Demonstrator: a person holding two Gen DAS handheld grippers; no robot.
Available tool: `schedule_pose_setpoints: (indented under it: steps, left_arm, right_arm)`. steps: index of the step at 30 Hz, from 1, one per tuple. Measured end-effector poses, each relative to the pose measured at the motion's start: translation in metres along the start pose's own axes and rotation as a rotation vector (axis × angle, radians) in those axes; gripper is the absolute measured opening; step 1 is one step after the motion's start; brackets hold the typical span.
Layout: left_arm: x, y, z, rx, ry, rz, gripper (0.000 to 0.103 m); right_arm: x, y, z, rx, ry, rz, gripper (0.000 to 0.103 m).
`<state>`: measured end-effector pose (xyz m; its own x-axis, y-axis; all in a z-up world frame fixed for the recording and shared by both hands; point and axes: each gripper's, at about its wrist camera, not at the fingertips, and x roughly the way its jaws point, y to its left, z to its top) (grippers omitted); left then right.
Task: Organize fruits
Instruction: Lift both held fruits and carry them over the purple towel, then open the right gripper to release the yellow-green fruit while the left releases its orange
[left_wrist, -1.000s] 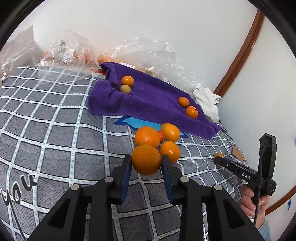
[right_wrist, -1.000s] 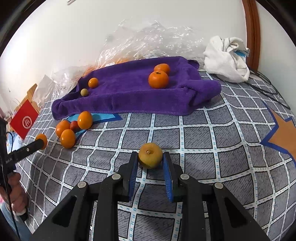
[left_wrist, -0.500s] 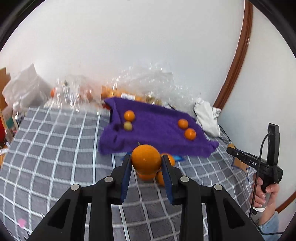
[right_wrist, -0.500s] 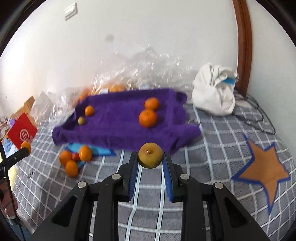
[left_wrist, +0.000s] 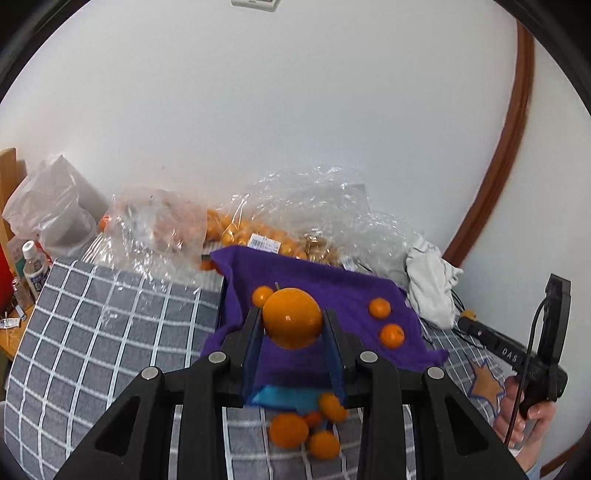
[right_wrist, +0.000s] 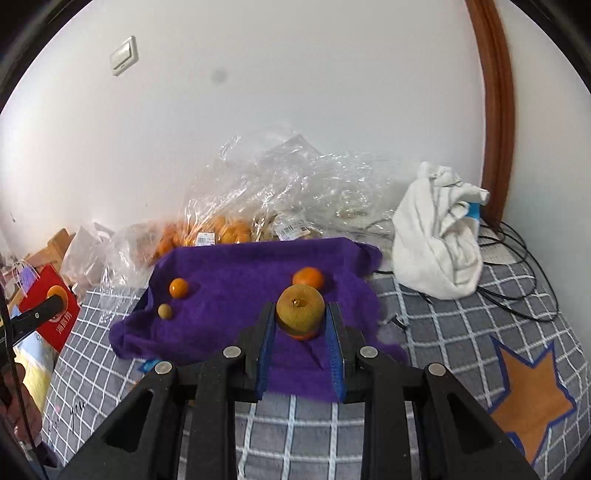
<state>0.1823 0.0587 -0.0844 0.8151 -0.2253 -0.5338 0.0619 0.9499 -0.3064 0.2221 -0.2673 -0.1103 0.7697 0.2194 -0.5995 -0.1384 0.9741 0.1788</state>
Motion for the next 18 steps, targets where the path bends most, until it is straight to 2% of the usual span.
schedule_pose_setpoints:
  steps: [6,13,18]
  left_arm:
    - [0.030,0.003,0.013,-0.031,0.004,0.009,0.031]
    - [0.068,0.016,0.009,-0.070,0.035,0.011,0.031]
    - [0.090,0.020,0.000,-0.073,0.044,0.018,0.031]
  right_arm:
    - [0.042,-0.002,0.007,-0.004,0.057,0.021,0.027]
    - [0.091,-0.011,-0.021,-0.002,0.188,0.049,0.027]
    - [0.099,-0.011,-0.032,-0.020,0.239,0.043,0.027]
